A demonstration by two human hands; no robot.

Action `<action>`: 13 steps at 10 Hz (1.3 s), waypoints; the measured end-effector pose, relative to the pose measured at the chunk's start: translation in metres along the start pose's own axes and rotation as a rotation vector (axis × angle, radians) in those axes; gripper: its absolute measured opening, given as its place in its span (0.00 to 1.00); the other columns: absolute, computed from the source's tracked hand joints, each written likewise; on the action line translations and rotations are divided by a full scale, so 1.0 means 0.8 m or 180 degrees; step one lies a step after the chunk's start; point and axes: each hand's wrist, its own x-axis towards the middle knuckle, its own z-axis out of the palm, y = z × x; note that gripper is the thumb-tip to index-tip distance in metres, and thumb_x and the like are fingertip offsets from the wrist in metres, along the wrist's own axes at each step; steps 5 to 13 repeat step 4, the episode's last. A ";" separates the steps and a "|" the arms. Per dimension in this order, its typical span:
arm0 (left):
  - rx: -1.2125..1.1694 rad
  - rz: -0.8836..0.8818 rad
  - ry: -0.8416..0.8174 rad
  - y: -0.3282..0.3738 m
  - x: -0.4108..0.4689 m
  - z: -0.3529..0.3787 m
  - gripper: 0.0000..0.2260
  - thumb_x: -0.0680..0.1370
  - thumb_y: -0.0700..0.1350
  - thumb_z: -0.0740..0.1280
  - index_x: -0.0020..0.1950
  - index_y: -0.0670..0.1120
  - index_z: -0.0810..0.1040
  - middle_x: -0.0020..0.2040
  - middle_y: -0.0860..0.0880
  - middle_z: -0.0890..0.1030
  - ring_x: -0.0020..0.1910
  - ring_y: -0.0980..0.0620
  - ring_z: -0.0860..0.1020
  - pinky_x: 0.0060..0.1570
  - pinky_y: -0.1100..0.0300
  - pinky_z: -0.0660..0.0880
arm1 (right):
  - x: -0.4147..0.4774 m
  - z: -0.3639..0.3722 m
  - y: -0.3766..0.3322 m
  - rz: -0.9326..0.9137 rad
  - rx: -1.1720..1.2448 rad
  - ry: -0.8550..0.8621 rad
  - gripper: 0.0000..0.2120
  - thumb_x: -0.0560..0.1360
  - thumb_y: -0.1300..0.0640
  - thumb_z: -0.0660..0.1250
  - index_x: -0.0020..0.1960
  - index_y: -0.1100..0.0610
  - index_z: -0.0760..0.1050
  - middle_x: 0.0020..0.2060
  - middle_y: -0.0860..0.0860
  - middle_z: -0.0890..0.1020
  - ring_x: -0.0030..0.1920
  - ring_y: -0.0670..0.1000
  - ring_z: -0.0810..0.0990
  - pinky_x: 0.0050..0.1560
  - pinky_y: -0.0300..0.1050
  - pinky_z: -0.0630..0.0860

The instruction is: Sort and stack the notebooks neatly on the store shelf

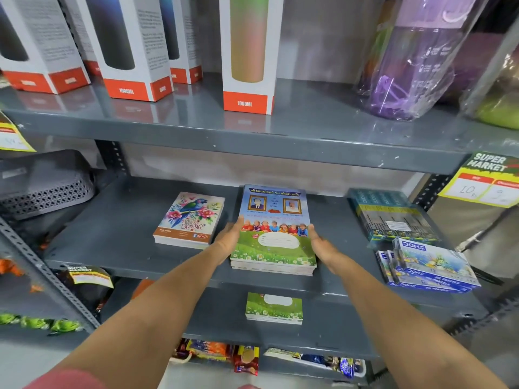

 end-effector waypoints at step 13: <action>0.1211 0.1721 0.0511 0.035 -0.090 -0.113 0.20 0.77 0.41 0.68 0.69 0.38 0.72 0.66 0.39 0.77 0.66 0.42 0.76 0.68 0.53 0.70 | -0.136 0.058 -0.044 -0.1513 -0.1717 0.1230 0.26 0.80 0.41 0.49 0.64 0.59 0.70 0.62 0.58 0.75 0.63 0.58 0.73 0.60 0.53 0.71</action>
